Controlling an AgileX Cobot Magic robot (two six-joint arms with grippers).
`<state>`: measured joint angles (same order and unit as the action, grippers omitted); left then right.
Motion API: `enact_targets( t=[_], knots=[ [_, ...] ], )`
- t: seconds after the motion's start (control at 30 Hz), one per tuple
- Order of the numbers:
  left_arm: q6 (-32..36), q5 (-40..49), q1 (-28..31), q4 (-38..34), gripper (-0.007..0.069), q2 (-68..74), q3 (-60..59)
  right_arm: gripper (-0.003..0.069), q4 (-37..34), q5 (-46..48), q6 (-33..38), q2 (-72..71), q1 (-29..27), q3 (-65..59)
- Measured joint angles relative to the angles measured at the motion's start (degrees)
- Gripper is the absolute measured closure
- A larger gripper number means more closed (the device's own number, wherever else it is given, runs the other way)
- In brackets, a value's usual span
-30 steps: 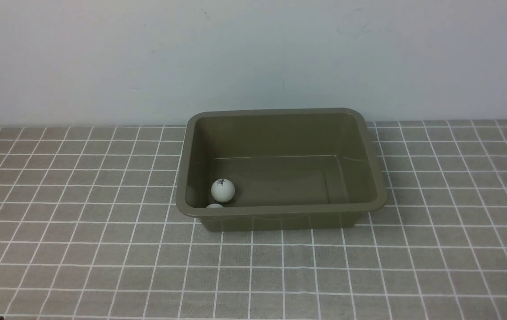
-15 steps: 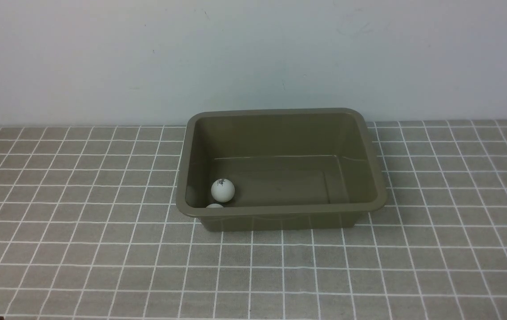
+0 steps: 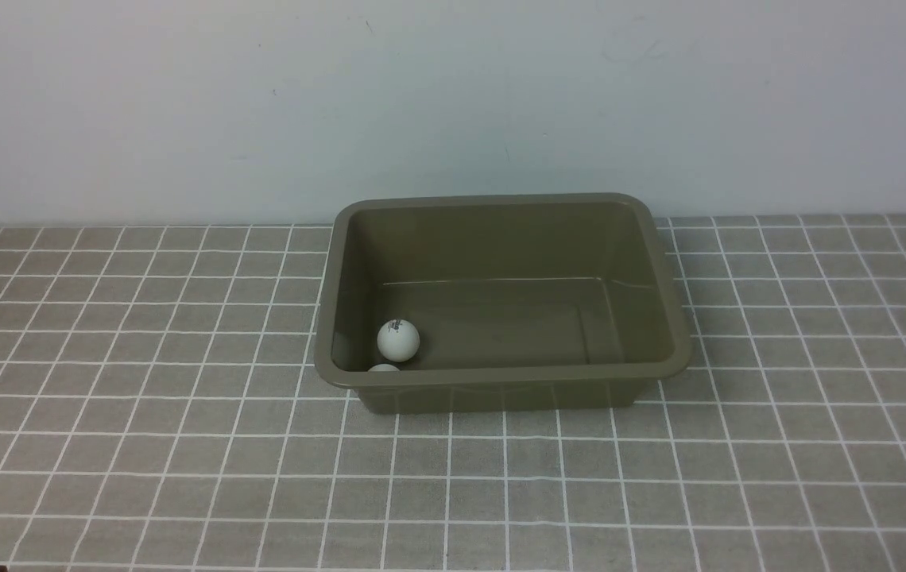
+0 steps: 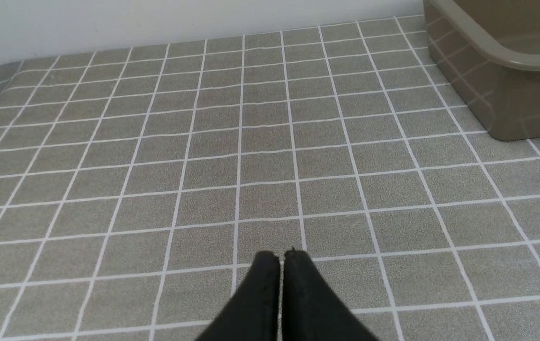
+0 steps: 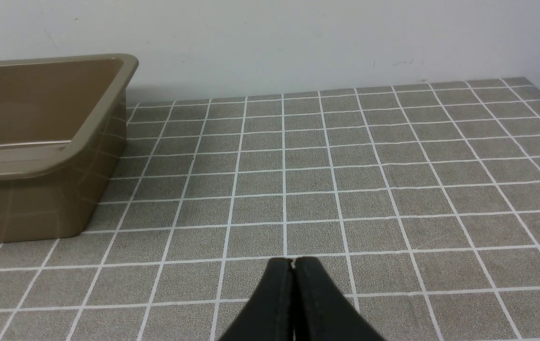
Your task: Put the table tennis balls into the box on the grey coffee tablecloth.
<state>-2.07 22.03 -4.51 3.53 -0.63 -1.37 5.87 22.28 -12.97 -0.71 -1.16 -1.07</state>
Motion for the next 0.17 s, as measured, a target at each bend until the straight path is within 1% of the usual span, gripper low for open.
enact_targets(
  t=[0.17],
  knots=[
    [0.00, 0.00, 0.00, 0.00, 0.0629, 0.00, 0.00, 0.0673, 0.00, 0.00, 0.00, 0.00, 0.00, 0.00]
  ],
)
